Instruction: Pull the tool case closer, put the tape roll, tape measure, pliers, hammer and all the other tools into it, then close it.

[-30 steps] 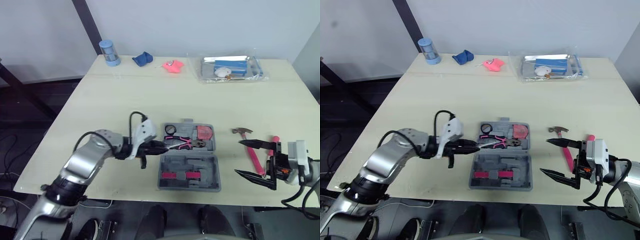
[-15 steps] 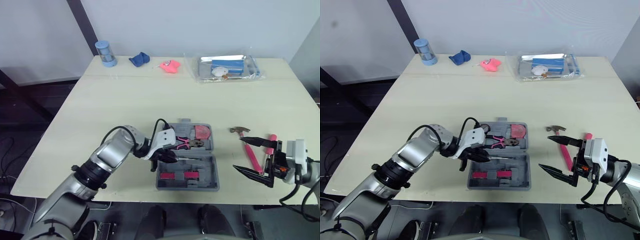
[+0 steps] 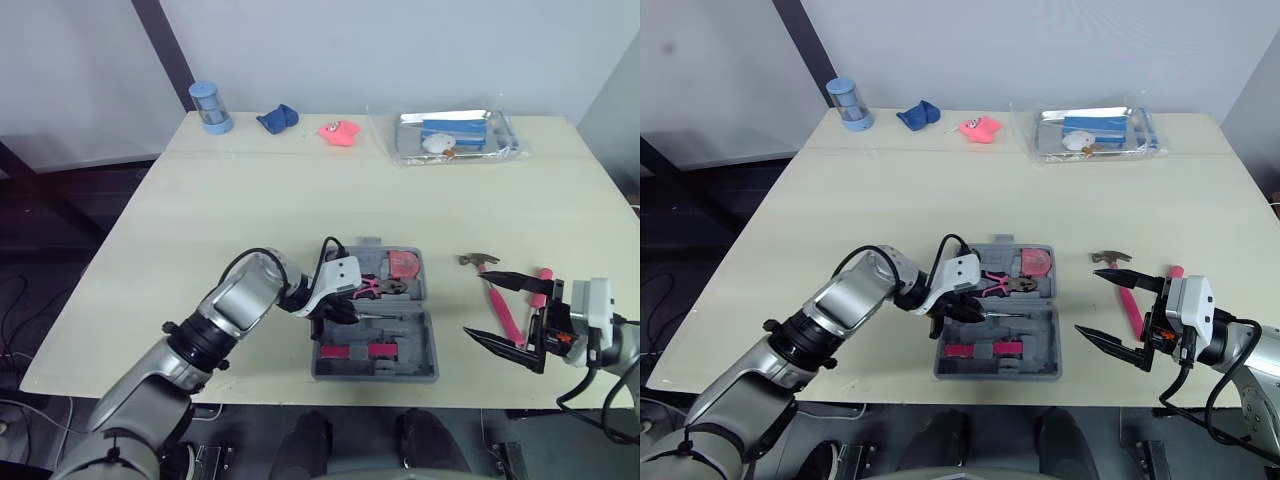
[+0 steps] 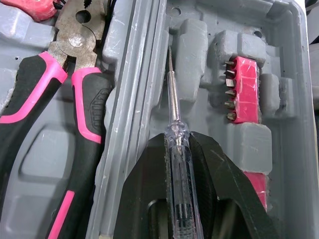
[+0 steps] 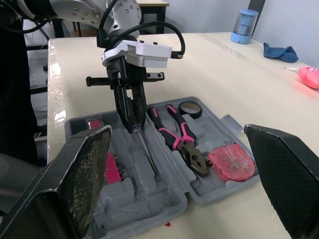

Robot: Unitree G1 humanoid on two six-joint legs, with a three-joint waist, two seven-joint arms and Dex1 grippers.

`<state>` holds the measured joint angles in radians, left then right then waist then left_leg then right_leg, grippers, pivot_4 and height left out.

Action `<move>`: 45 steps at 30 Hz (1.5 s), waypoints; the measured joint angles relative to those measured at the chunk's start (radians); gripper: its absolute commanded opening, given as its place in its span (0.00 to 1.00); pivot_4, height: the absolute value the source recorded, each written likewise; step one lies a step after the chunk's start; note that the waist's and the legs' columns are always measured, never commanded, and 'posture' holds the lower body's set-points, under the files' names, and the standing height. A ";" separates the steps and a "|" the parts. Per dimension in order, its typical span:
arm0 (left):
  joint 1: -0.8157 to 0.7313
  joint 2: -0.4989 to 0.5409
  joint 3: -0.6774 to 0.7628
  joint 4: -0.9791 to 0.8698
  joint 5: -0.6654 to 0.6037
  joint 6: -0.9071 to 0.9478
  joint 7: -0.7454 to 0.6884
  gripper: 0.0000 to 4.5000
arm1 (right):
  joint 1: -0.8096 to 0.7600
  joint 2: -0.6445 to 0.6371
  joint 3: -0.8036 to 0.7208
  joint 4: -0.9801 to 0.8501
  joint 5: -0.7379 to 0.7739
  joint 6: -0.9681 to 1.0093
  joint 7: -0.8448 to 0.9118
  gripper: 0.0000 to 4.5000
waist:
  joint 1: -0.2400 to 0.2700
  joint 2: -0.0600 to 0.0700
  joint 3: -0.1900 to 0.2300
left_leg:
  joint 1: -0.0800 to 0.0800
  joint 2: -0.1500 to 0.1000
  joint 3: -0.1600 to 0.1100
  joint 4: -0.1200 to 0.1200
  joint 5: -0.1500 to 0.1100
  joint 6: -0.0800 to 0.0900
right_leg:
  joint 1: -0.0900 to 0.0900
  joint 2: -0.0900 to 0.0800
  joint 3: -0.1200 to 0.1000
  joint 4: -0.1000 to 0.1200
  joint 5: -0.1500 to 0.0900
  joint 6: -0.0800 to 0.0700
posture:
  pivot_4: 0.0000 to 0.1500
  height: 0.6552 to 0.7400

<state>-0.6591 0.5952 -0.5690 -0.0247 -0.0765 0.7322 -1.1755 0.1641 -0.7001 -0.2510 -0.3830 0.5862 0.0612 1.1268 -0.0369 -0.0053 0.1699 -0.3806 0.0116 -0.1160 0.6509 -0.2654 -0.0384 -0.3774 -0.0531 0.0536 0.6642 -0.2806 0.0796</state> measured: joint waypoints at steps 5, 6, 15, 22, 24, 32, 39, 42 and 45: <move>-0.016 -0.021 -0.012 0.028 0.009 -0.001 -0.006 0.03 | 0.008 0.005 0.000 0.000 -0.005 -0.003 0.000 1.00 | 0.000 0.000 0.000 | 0.000 0.000 0.000 0.000 0.000 0.000 | 0.000 0.000 0.000 0.000 0.000 0.000 | 1.00 1.00; -0.021 -0.026 -0.013 0.037 0.011 -0.002 -0.007 0.03 | 0.008 0.008 0.000 0.000 -0.006 -0.003 0.001 1.00 | 0.000 0.000 0.000 | 0.000 0.000 0.000 0.000 0.000 0.000 | 0.000 0.000 0.000 0.000 0.000 0.000 | 1.00 1.00; -0.033 -0.055 -0.023 0.060 0.042 -0.022 -0.011 0.03 | 0.025 0.014 0.000 0.001 -0.012 -0.026 0.000 1.00 | 0.004 0.000 0.000 | 0.000 0.000 0.000 0.001 0.000 0.000 | 0.000 0.000 0.000 0.000 0.000 0.000 | 1.00 1.00; -0.034 -0.058 -0.022 0.062 0.044 -0.019 -0.026 0.26 | 0.028 0.019 0.000 0.005 -0.020 -0.040 0.001 1.00 | 0.004 0.000 0.000 | 0.000 0.000 0.000 0.001 0.000 0.000 | 0.000 0.000 0.000 0.000 0.000 0.000 | 1.00 1.00; -0.034 -0.058 -0.028 0.064 0.046 -0.015 -0.029 0.41 | 0.028 0.019 0.000 0.007 -0.022 -0.043 0.002 1.00 | 0.003 0.000 0.000 | 0.000 0.000 0.000 0.001 0.000 0.000 | 0.000 0.000 0.000 0.000 0.000 0.000 | 1.00 1.00; -0.031 -0.054 -0.031 0.039 0.044 0.003 -0.035 0.61 | 0.027 0.019 0.001 0.015 -0.027 -0.048 0.004 1.00 | 0.001 0.000 0.000 | 0.000 0.000 0.000 0.001 0.000 0.000 | 0.000 0.000 0.000 0.001 0.000 0.000 | 1.00 1.00; -0.031 -0.035 -0.022 -0.050 0.031 0.056 -0.029 0.61 | 0.026 0.020 0.004 0.029 -0.028 -0.051 0.004 1.00 | 0.000 0.000 0.000 | 0.000 0.000 0.000 0.001 0.000 0.000 | 0.000 0.000 0.000 0.001 0.000 0.000 | 1.00 1.00; -0.032 -0.033 0.000 -0.081 0.008 0.060 -0.027 0.61 | 0.026 0.020 0.004 0.029 -0.028 -0.051 0.003 1.00 | 0.000 0.000 0.000 | 0.000 0.000 0.000 0.001 0.000 0.000 | 0.000 0.000 0.000 0.001 0.000 0.000 | 1.00 1.00; -0.032 -0.034 0.041 -0.082 -0.010 0.032 -0.016 0.61 | 0.026 0.020 0.004 0.029 -0.028 -0.051 0.003 1.00 | 0.000 0.000 0.000 | 0.000 0.000 0.000 0.001 0.000 0.000 | 0.000 0.000 0.000 0.001 0.000 0.000 | 1.00 1.00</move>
<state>-0.6912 0.5616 -0.5283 -0.1070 -0.0861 0.7640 -1.1918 0.1897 -0.6804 -0.2466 -0.3542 0.5585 0.0103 1.1295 -0.0371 -0.0053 0.1699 -0.3804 0.0114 -0.1162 0.6521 -0.2654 -0.0384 -0.3772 -0.0533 0.0537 0.6654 -0.2806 0.0797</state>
